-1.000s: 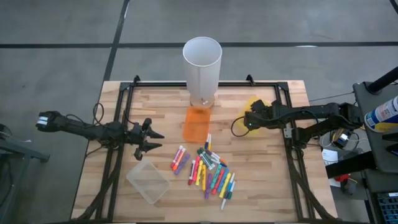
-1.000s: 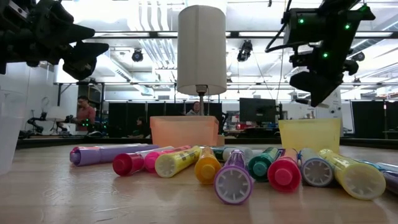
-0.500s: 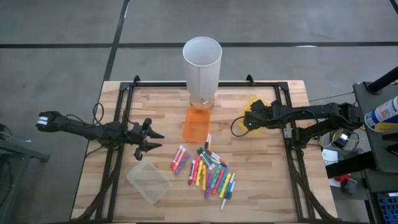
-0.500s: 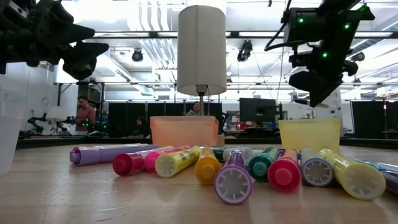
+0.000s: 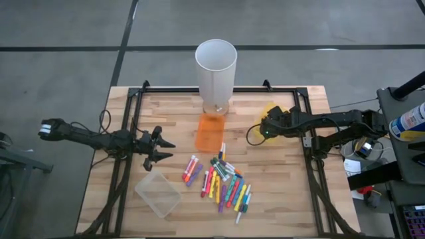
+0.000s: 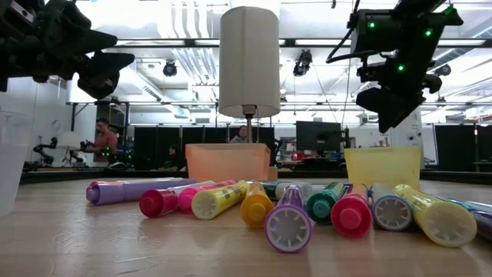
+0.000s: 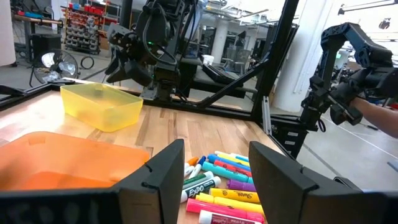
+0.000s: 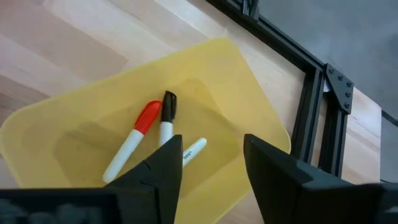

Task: Pick & Place Markers
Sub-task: Put the small orange marker pen into the yellow bin

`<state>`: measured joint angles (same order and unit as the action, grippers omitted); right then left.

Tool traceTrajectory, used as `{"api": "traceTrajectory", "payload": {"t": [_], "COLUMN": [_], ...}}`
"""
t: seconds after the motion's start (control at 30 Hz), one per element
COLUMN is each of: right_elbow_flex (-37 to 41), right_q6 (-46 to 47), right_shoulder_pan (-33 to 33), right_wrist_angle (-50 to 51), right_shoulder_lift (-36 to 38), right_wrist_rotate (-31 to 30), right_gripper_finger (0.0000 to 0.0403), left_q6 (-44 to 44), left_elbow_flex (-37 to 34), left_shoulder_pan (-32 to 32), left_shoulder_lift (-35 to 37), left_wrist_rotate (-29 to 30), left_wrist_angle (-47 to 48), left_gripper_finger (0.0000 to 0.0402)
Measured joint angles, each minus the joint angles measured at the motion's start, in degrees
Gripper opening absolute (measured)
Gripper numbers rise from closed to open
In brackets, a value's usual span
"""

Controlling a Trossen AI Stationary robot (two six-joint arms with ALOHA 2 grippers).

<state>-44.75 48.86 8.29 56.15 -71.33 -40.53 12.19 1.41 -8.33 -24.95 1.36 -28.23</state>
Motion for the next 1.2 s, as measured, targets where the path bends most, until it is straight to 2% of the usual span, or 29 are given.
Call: {"api": "traceTrajectory", "payload": {"t": [0.37, 1.2], "right_elbow_flex": [0.0, 0.0], "right_q6": [-0.7, -1.1], "right_shoulder_pan": [0.0, -0.2], "right_wrist_angle": [0.0, 0.1], "right_shoulder_lift": [0.0, 3.8], "right_wrist_rotate": [0.0, 0.0], "right_gripper_finger": [0.0183, 0.0185], "left_q6": [0.0, 0.0], "left_elbow_flex": [0.0, 0.0], "left_shoulder_pan": [0.0, 0.0], "left_shoulder_lift": [0.0, 0.0], "left_wrist_rotate": [0.0, 0.0], "left_wrist_angle": [0.0, 0.0], "left_gripper_finger": [0.0174, 0.0174]}}
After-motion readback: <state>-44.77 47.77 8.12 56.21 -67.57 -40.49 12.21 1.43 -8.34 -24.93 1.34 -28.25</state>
